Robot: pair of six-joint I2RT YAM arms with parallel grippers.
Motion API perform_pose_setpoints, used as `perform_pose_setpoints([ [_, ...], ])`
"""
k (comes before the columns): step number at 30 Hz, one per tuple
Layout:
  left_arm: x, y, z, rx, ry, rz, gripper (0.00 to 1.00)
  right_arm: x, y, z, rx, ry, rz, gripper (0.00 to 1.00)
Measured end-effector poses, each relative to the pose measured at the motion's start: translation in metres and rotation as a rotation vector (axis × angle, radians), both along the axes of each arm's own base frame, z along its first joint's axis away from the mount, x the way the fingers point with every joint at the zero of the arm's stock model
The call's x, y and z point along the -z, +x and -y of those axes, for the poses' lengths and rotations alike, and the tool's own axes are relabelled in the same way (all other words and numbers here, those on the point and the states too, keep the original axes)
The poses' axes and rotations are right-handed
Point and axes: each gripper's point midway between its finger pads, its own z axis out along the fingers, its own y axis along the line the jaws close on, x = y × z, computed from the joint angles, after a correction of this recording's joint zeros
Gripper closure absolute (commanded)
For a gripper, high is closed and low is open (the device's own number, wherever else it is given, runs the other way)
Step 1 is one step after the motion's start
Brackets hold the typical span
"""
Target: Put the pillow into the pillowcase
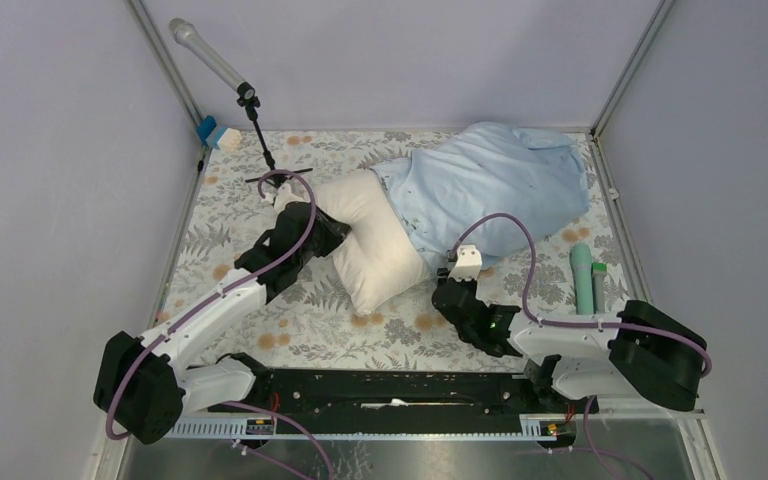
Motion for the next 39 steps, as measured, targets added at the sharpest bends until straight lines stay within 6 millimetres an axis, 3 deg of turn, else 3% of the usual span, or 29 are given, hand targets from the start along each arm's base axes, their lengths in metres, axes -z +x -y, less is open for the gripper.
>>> perform_pose_setpoints([
  [6, -0.001, 0.002, 0.001, 0.004, 0.004, 0.004, 1.0, 0.002, 0.009, 0.008, 0.063, -0.014, 0.054, 0.55],
  [14, -0.001, 0.002, 0.001, 0.004, 0.006, 0.003, 1.0, 0.02, 0.012, 0.012, 0.086, -0.08, 0.049, 0.54],
  [15, -0.001, 0.002, 0.001, 0.004, 0.006, 0.002, 1.0, 0.02, 0.013, 0.013, 0.092, -0.085, 0.052, 0.58],
  [18, -0.001, 0.002, 0.001, 0.004, 0.006, 0.002, 1.0, 0.018, 0.015, 0.013, 0.105, -0.092, 0.061, 0.93],
  [19, -0.001, 0.002, 0.001, 0.004, 0.006, 0.003, 1.0, 0.016, 0.016, 0.013, 0.106, -0.1, 0.063, 1.0],
  [21, -0.001, 0.002, 0.001, 0.003, 0.005, 0.003, 1.0, 0.01, 0.018, 0.009, 0.102, -0.117, 0.058, 1.0],
  [23, -0.001, 0.002, 0.001, 0.002, 0.005, 0.004, 1.0, -0.005, 0.02, -0.003, 0.082, -0.124, 0.063, 1.0],
  [26, -0.002, 0.003, 0.0, -0.005, 0.006, 0.009, 1.0, -0.054, 0.012, -0.029, -0.011, -0.105, 0.109, 1.0],
  [30, -0.006, 0.012, -0.004, -0.043, 0.0, 0.033, 1.0, -0.153, 0.005, -0.061, -0.143, -0.035, 0.181, 1.0],
  [34, -0.007, 0.018, -0.007, -0.07, -0.007, 0.043, 1.0, -0.234, 0.008, -0.087, -0.251, -0.018, 0.242, 1.0],
  [37, -0.007, 0.014, -0.004, -0.059, -0.012, 0.041, 1.0, -0.271, 0.018, -0.103, -0.315, -0.016, 0.257, 1.0],
  [39, -0.01, 0.008, 0.0, -0.043, -0.019, 0.048, 0.87, -0.288, 0.035, -0.11, -0.339, -0.011, 0.251, 1.0],
])
